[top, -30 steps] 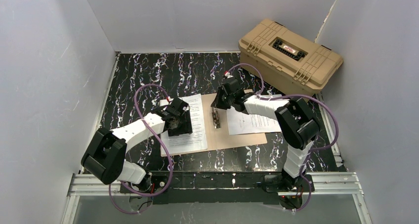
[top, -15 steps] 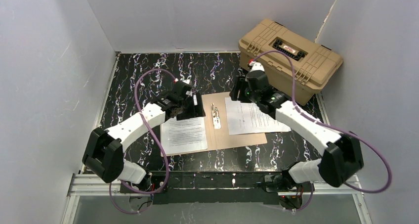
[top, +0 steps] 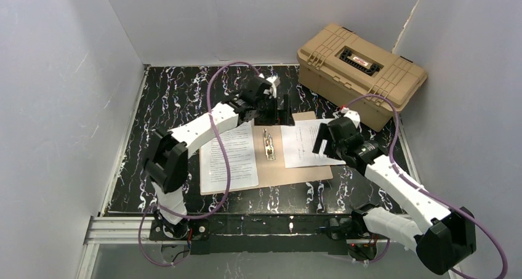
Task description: Put the files into the folder
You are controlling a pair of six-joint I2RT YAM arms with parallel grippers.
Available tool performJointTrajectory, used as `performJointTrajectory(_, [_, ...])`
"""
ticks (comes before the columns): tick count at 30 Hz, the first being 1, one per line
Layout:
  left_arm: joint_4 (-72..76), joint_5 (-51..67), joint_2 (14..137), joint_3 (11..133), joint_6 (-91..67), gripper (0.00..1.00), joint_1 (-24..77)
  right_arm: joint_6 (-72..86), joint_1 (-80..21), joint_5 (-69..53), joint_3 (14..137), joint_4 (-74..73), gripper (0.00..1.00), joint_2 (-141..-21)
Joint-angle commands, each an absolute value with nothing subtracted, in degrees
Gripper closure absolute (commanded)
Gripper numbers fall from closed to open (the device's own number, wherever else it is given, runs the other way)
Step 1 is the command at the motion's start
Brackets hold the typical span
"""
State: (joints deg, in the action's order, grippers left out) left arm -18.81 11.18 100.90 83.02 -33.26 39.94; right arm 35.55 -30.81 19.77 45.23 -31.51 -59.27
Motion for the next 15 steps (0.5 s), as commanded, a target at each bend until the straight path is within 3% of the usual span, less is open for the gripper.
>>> performJointTrajectory(1, [-17.8, 18.0, 107.3, 90.6, -30.2, 0.02, 40.8, 41.4, -30.1, 22.7, 40.5, -34.1, 0.04, -54.7])
performJointTrajectory(15, [-21.3, 24.0, 128.4, 110.5, -25.7, 0.02, 41.4, 48.3, -27.4, 18.3, 30.8, -27.9, 0.01, -55.2])
